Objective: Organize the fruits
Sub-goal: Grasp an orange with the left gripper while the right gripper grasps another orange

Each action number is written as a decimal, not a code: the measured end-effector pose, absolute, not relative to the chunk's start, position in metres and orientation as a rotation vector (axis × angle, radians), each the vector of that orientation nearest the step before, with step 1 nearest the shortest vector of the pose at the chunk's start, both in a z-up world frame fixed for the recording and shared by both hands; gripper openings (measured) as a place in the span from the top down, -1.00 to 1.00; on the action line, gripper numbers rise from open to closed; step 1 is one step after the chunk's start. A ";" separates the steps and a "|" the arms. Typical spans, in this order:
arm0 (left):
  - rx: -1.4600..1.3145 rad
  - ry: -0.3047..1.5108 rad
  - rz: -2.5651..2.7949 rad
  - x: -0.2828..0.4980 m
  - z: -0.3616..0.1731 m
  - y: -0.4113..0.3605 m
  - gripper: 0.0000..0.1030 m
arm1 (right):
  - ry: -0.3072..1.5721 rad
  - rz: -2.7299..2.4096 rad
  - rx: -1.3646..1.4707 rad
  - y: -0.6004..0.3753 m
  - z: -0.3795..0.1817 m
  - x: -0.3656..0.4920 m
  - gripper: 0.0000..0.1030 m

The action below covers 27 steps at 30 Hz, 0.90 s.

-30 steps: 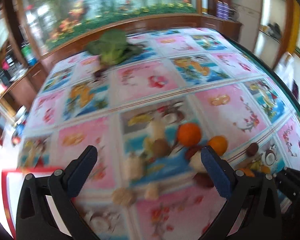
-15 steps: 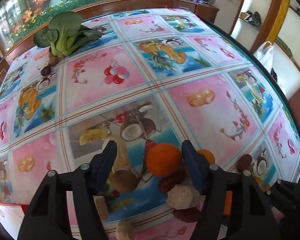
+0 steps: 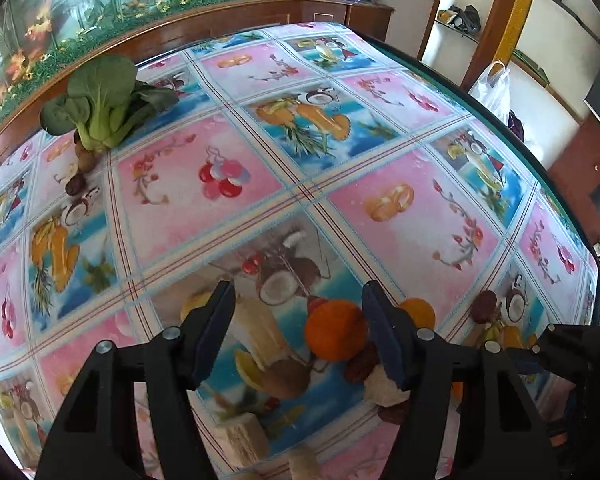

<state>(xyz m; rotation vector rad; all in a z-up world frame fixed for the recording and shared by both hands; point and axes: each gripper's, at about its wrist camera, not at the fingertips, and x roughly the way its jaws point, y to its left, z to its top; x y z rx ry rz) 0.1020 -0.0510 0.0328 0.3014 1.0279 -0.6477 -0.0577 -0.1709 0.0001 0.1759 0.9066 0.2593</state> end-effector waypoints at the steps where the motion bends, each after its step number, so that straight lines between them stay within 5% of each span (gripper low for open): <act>1: 0.318 1.042 -0.657 0.102 0.029 -0.055 -0.30 | 0.907 0.259 0.175 -0.171 0.000 -0.058 0.32; 12: 0.333 1.061 -0.748 0.096 0.020 -0.059 -0.20 | 0.906 0.260 0.179 -0.171 0.000 -0.057 0.32; 17: 0.319 1.077 -0.781 0.095 0.020 -0.056 -0.07 | 0.904 0.259 0.181 -0.171 -0.001 -0.057 0.32; 20: 0.337 1.081 -0.812 0.092 0.022 -0.063 0.29 | 0.902 0.261 0.184 -0.172 -0.001 -0.057 0.32; 27: 0.368 1.071 -0.770 0.088 0.023 -0.066 0.32 | 0.861 0.276 0.203 -0.175 0.004 -0.061 0.33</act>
